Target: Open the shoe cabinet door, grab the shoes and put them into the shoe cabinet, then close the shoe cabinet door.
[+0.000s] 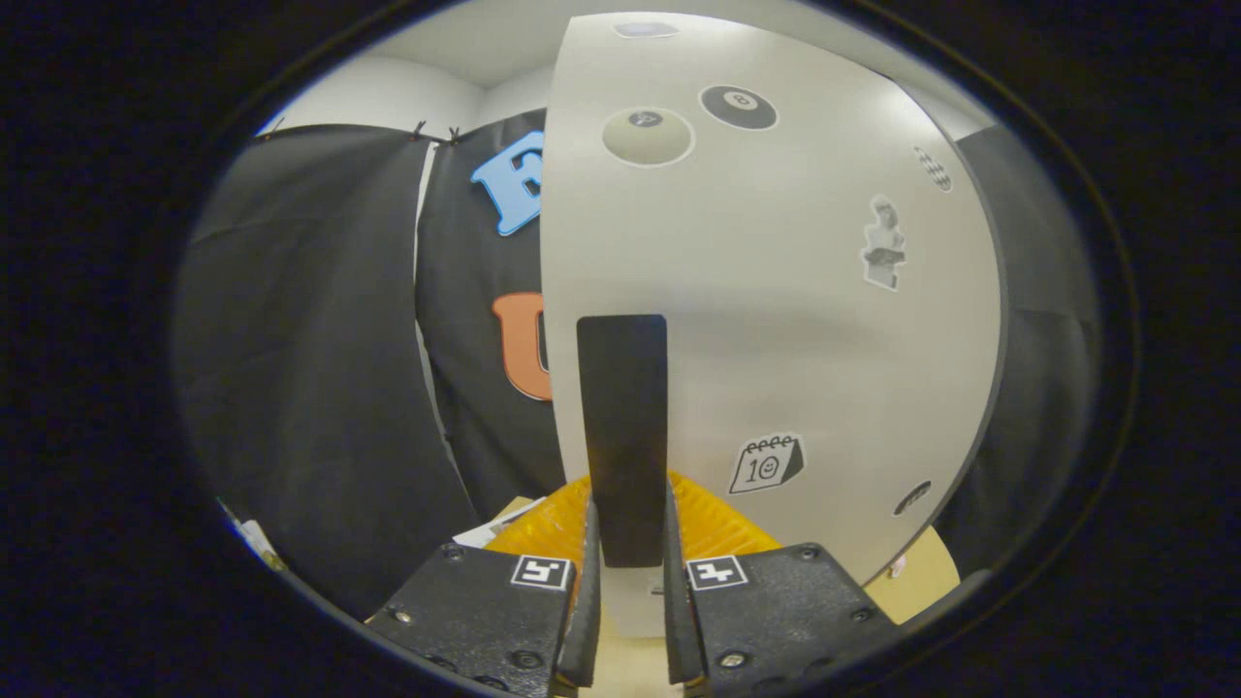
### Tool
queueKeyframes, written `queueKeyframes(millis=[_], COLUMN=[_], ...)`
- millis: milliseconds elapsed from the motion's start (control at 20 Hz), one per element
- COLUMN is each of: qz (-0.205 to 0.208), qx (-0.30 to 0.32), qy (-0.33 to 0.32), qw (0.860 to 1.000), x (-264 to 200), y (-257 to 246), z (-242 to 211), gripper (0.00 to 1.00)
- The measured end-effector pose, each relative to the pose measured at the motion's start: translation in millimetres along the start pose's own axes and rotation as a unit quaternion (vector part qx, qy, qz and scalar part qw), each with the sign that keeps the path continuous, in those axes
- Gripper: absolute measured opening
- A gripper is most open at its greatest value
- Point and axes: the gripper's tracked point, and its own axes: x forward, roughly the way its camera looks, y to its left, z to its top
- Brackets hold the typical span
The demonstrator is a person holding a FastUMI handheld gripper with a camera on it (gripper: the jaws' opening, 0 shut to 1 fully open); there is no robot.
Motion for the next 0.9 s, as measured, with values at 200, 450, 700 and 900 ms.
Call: queueKeyframes(millis=[200,450,700,900], qz=[0.0,-0.027,-0.056,-0.077], qx=[-0.002,0.001,0.006,0.013], qy=[-0.003,-0.003,-0.008,-0.007], qw=[1.0,1.0,0.998,0.997], x=[-28,-68,-97,-114], y=[-10,-29,-57,-78], z=[-7,-12,-16,-18], gripper=[0.3,0.29,0.27,0.21])
